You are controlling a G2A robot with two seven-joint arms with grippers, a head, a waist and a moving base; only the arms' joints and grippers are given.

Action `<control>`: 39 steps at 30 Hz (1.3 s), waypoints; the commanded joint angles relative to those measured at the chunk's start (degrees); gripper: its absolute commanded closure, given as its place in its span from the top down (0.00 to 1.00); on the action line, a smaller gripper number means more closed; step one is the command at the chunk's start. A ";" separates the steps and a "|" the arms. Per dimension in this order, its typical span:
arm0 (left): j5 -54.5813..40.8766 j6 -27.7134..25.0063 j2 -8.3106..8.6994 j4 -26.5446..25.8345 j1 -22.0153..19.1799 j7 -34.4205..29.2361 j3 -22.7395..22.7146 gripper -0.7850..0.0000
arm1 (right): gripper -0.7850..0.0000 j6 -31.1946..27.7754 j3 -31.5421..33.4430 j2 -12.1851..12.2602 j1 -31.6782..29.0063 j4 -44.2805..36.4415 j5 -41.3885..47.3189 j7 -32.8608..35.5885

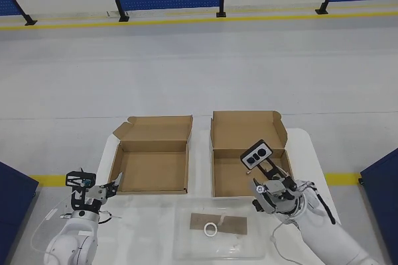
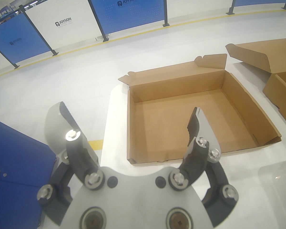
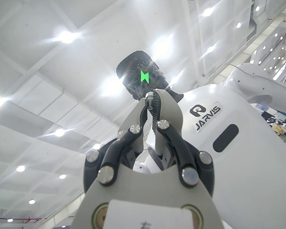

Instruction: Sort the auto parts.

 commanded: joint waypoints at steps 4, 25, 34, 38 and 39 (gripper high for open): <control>0.00 0.00 0.00 0.00 0.00 0.00 0.00 1.00 | 0.00 0.51 0.46 -0.69 -0.24 -0.50 0.56 2.49; 0.00 0.00 0.00 0.00 0.00 0.00 0.00 1.00 | 0.00 1.00 3.78 -2.93 -2.10 -1.26 -3.59 0.36; 0.00 0.00 0.00 0.00 0.00 0.00 0.00 1.00 | 0.00 2.46 3.58 -4.34 -2.40 -1.83 1.80 3.11; 0.00 0.00 0.00 0.00 0.00 0.00 0.00 1.00 | 0.00 3.06 3.77 -4.86 -2.37 -1.92 2.35 3.30; 0.00 0.00 0.00 0.00 0.00 0.00 0.00 1.00 | 0.00 3.25 3.85 -4.97 -2.40 -1.91 2.34 3.22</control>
